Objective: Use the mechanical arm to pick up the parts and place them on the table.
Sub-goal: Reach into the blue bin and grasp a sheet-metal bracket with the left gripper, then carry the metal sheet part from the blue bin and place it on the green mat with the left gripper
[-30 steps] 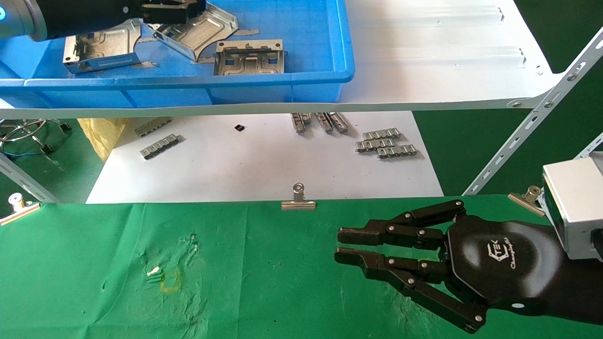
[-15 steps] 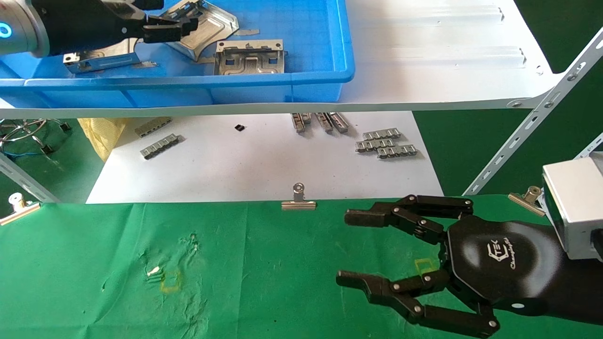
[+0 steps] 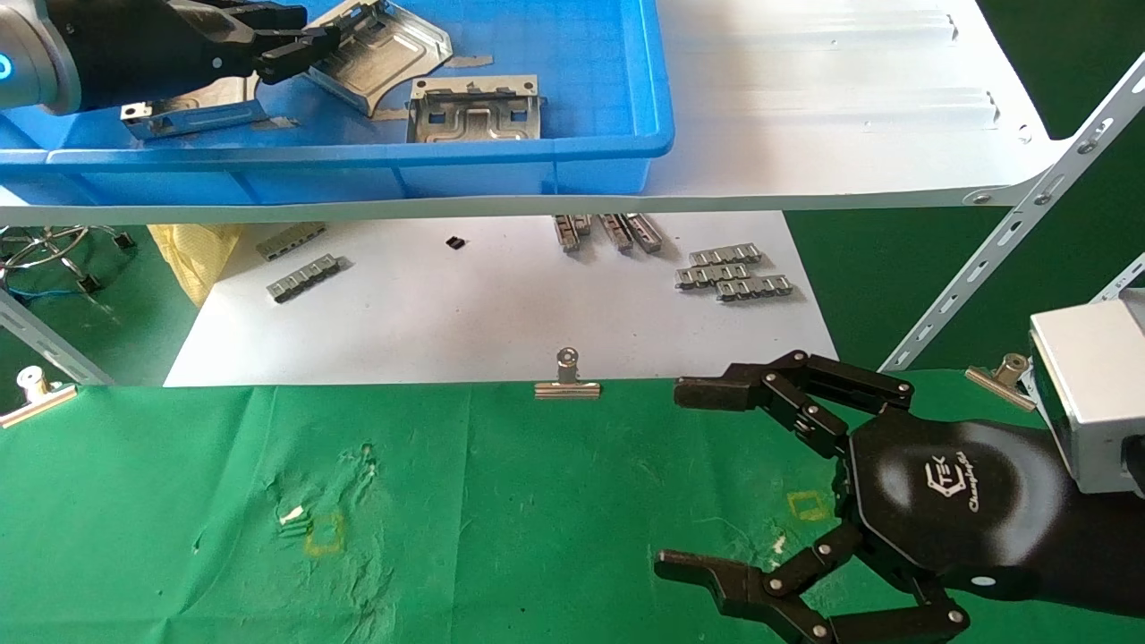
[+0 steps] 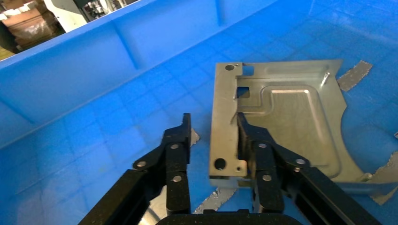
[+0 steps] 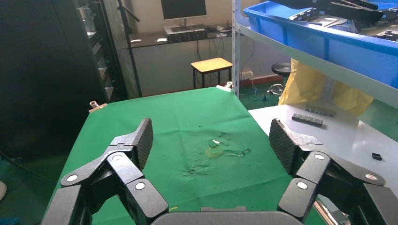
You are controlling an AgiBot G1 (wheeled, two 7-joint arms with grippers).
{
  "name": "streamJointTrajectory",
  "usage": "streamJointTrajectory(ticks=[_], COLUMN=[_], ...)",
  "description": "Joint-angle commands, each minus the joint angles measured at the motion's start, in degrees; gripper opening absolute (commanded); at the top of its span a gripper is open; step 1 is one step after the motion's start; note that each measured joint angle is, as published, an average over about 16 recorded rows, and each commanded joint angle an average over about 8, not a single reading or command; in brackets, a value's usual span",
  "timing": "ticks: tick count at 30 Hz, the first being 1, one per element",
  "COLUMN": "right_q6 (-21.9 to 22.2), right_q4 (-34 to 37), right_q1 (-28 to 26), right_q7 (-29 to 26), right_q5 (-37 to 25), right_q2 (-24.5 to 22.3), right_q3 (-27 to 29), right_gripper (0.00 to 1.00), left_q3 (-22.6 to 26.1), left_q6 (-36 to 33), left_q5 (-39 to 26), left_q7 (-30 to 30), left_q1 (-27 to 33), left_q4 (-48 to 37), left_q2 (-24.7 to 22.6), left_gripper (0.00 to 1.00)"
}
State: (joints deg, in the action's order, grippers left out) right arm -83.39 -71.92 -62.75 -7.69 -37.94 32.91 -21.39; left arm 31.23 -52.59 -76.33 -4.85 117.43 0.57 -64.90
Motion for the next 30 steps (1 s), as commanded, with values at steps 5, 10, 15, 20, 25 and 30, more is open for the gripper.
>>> streamJointTrajectory(ticks=[5,10,15,20,25,30], right_q6=[0.0,0.0,0.0,0.0,0.0,0.0], right_q4=[0.0,0.0,0.0,0.0,0.0,0.0], right_q1=[0.0,0.0,0.0,0.0,0.0,0.0], right_q7=[0.0,0.0,0.0,0.0,0.0,0.0], right_q5=[0.0,0.0,0.0,0.0,0.0,0.0], right_q2=[0.0,0.0,0.0,0.0,0.0,0.0], right_q3=[0.0,0.0,0.0,0.0,0.0,0.0], right_gripper=[1.00,1.00,1.00,1.00,1.00,1.00], left_q3=[-0.4,-1.3,-3.0,-4.5,-5.5,-5.7], left_q6=[-0.1,-2.4,-8.5,-18.6,-31.2,-38.8], left_q5=[0.5,1.9,4.4,6.8,8.8,11.1], left_q7=[0.1,0.4,-0.2,-1.6,-3.3,-4.6], left_q1=[-0.1,0.4,1.1,1.0,-0.2,-3.4], left_q4=[-0.3,0.1,1.5,3.1,4.5,8.6], left_q2=[0.2,0.5,1.6,3.4,5.4,7.5], left_gripper=[0.00,0.00,0.00,0.00,0.00,0.00])
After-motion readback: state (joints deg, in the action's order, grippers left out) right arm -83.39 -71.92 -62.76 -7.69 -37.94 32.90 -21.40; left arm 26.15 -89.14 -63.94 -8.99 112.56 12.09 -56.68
